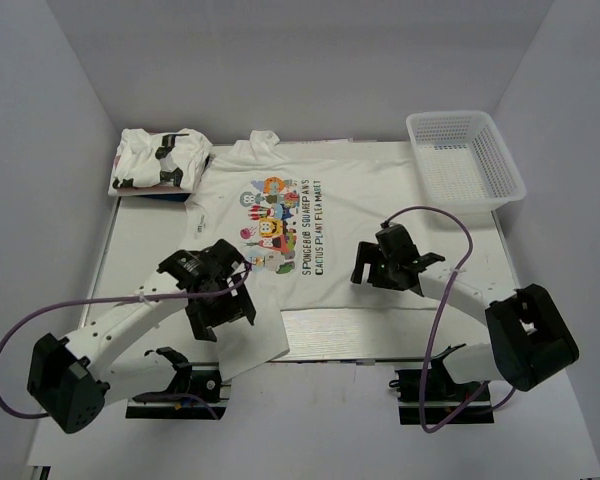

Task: Fold and stack the t-shirts
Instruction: Grap the side of the flattened tshirt closest away from the robot with both arms

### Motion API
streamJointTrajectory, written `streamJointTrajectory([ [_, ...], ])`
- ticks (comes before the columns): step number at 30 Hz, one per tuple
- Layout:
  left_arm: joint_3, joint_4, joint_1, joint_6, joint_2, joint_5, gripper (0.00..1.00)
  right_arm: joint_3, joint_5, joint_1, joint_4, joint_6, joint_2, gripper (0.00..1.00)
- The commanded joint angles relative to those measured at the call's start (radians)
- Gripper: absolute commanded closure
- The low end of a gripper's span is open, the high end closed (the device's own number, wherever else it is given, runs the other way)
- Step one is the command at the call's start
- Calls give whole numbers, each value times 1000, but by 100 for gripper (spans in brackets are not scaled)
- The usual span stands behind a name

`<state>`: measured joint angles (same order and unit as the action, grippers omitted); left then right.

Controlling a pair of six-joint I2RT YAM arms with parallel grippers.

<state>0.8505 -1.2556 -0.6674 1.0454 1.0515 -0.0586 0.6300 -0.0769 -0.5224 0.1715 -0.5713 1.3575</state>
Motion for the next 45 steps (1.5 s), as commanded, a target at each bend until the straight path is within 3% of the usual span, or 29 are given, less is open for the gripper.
streamJointTrajectory([
  [1, 10, 111, 8, 8, 45, 88, 0, -4, -59, 7, 25, -2, -55, 10],
  [7, -198, 124, -14, 57, -146, -68, 0, -3, -182, 21, 143, -74, -170, 10],
  [10, -286, 113, -14, 91, -295, -169, 0, -19, -182, 50, 184, -99, -198, 10],
  [14, -376, 91, -14, 107, -347, -224, 0, -26, -155, 84, 235, -116, -198, 10],
  [18, -432, 154, -14, 70, -204, -210, 6, -27, -112, 114, 243, -114, -238, 10],
  [24, -262, 93, -14, 59, -25, 0, 11, -7, -192, 145, 316, -99, -333, 10],
  [26, -261, 93, -14, 59, 11, 0, 15, -13, -190, 153, 329, -98, -348, 10],
  [28, -277, 142, -14, 59, 25, 0, 25, -16, -216, 159, 350, -104, -356, 10],
  [33, -288, 209, -23, 48, 44, -9, 39, -15, -228, 196, 396, -111, -367, 10],
  [45, -340, 285, -60, -1, 131, -63, 37, -39, -172, 282, 393, -154, -336, 10],
])
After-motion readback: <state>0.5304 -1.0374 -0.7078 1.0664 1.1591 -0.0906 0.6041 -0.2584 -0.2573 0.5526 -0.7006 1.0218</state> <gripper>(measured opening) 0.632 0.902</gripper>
